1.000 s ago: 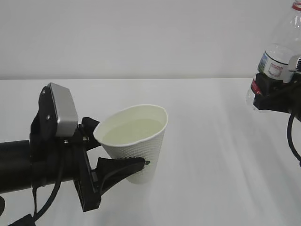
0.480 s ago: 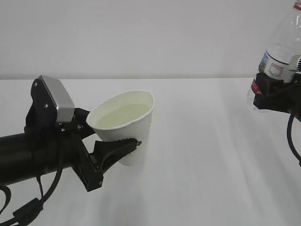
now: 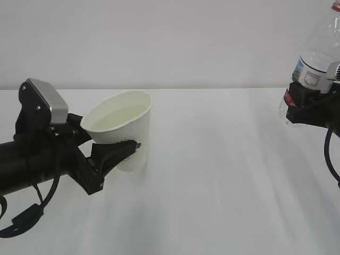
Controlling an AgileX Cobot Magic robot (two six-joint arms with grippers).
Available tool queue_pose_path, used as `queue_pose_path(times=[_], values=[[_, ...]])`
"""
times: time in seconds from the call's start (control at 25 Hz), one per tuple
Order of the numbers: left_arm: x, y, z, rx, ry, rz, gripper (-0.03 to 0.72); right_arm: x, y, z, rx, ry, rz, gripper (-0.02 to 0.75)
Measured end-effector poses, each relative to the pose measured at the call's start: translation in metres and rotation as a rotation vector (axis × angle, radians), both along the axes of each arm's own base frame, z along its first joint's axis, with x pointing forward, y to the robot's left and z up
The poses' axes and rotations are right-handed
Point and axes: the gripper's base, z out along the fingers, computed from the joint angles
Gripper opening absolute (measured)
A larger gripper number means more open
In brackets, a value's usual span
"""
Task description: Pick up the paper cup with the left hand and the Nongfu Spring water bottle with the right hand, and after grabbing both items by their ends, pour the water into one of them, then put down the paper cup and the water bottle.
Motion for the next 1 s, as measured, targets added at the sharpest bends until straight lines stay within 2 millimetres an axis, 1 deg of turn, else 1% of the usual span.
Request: queue_pose_path(times=[0.36,1.0], values=[[0.013,0.021,0.002,-0.019,-0.015,0.093,0.49,0.0,0.0,0.0,0.0,0.0,0.0,0.411],[0.033,0.068,0.006,-0.056,-0.034,0.3,0.486,0.0,0.0,0.0,0.0,0.0,0.0,0.411]])
